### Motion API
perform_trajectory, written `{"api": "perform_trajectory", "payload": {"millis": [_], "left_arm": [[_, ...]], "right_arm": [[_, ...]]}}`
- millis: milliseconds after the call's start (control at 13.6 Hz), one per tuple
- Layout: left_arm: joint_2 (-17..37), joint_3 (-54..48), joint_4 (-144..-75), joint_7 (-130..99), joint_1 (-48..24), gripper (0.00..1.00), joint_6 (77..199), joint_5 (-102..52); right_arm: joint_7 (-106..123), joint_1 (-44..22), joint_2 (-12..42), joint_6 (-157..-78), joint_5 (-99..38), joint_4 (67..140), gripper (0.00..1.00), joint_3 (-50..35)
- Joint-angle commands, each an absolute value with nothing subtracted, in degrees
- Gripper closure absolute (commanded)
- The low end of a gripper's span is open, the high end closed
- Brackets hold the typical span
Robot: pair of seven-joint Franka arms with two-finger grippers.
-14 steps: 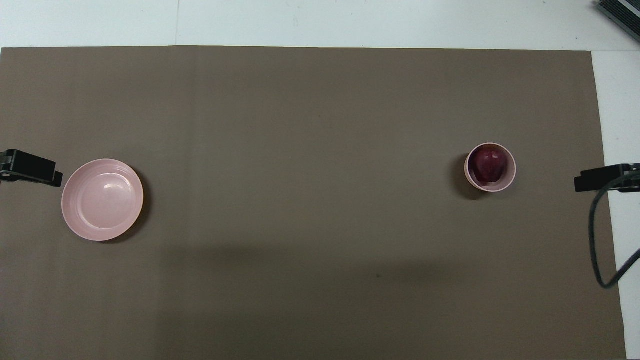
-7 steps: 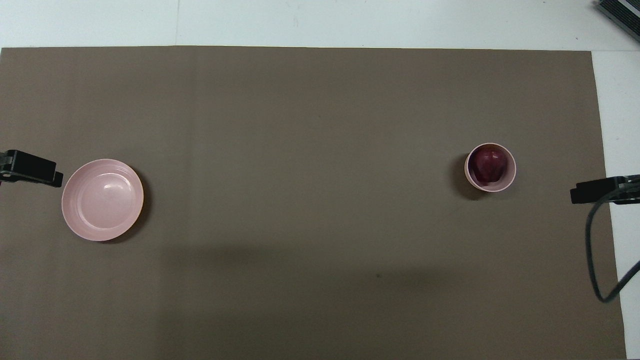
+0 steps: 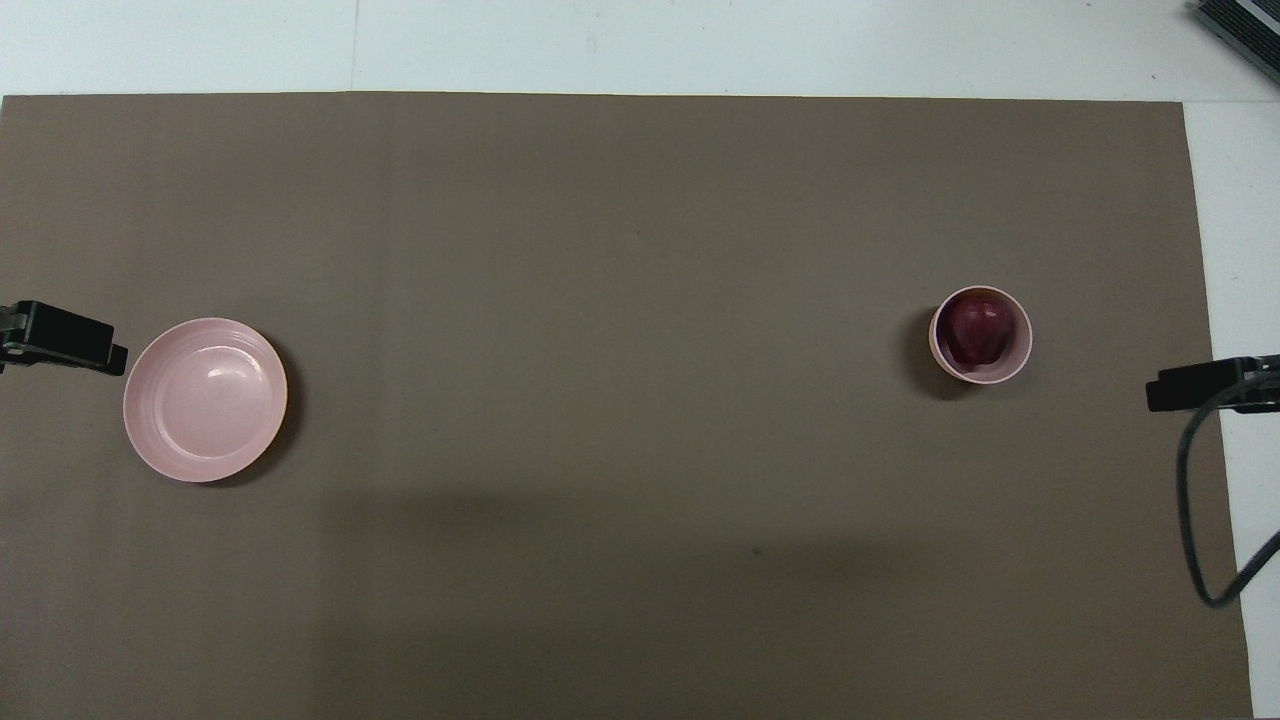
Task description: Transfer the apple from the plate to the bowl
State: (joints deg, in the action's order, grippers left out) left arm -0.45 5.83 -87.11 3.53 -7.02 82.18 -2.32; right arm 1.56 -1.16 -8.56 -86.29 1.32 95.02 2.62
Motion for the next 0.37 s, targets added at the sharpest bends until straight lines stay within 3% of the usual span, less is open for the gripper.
{"api": "perform_trajectory", "payload": {"millis": [0,294], "left_arm": [[-1.9,5.7,-88.9,3.9,-6.8,0.0,82.3,-1.9],[-2.0,5.8,-89.0,3.9,-6.8,0.0,81.9,-1.9]], "right_arm": [[0.2,-0.6,-9.7,-86.7,-0.1,96.2,0.0,2.4],[0.1,-0.7,-9.7,-86.6,-0.1,96.2,0.0,2.4]]}}
